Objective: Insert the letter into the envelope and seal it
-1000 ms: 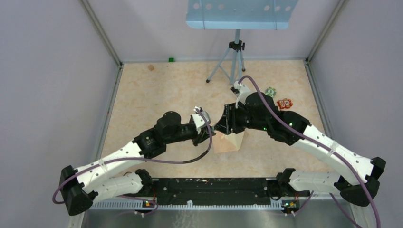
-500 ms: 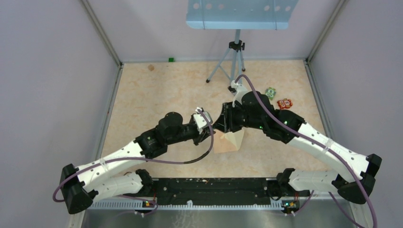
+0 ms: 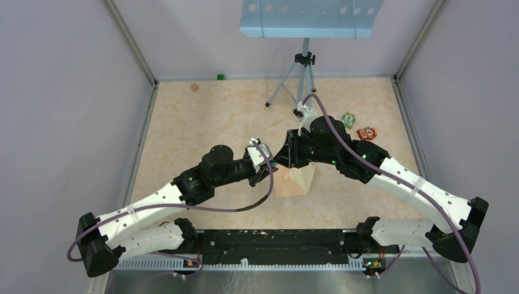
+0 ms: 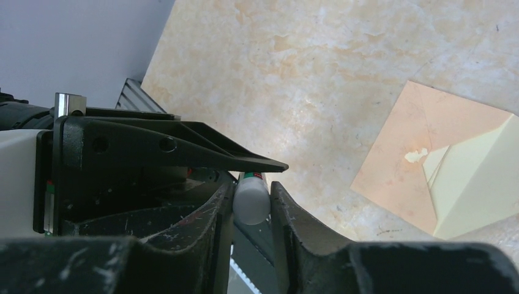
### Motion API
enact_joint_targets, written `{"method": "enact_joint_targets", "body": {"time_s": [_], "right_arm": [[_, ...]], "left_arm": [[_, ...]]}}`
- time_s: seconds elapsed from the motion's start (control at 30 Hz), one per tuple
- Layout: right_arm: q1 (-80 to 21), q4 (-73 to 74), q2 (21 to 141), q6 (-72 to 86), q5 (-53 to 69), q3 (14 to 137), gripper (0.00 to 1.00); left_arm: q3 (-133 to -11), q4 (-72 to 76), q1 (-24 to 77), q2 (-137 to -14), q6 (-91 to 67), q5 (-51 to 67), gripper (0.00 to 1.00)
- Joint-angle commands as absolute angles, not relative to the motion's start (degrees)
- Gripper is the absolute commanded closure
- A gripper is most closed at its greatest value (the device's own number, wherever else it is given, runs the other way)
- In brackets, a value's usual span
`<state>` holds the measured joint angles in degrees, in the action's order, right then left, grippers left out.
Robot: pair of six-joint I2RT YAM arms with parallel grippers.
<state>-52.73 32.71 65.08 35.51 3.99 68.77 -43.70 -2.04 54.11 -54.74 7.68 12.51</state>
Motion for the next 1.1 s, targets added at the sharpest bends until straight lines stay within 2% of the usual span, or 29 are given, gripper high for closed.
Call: {"method": "enact_joint_targets", "body": {"time_s": [0.0,0.13,0.23,0.7,0.9,1.07], "right_arm": [[-52.0,30.6,65.2,35.8,4.0,68.5,0.78],[-50.6,32.1,64.3,35.3,2.8,68.9,0.91],[-49.4,33.2,63.2,34.6,2.6,69.8,0.94],[-45.8,40.8,61.2,30.4,-2.7,74.0,0.98],[-39.2,41.9,60.0,28.8,-7.8,68.3,0.99],[-32.7,36.2,61.3,28.8,-14.8,57.2,1.0]], "left_arm": [[-43.2,2.2,54.4,-53.5,8.3,13.0,1.0],[-43.0,1.6,54.4,-53.9,8.2,12.7,1.0],[-43.2,1.4,54.4,-55.1,6.9,12.1,1.0],[-40.3,3.3,54.5,-57.6,0.6,7.5,1.0],[-41.3,3.2,54.1,-58.8,-11.0,-4.7,1.0],[-45.2,1.5,49.2,-62.5,-19.9,0.8,1.0]]}}
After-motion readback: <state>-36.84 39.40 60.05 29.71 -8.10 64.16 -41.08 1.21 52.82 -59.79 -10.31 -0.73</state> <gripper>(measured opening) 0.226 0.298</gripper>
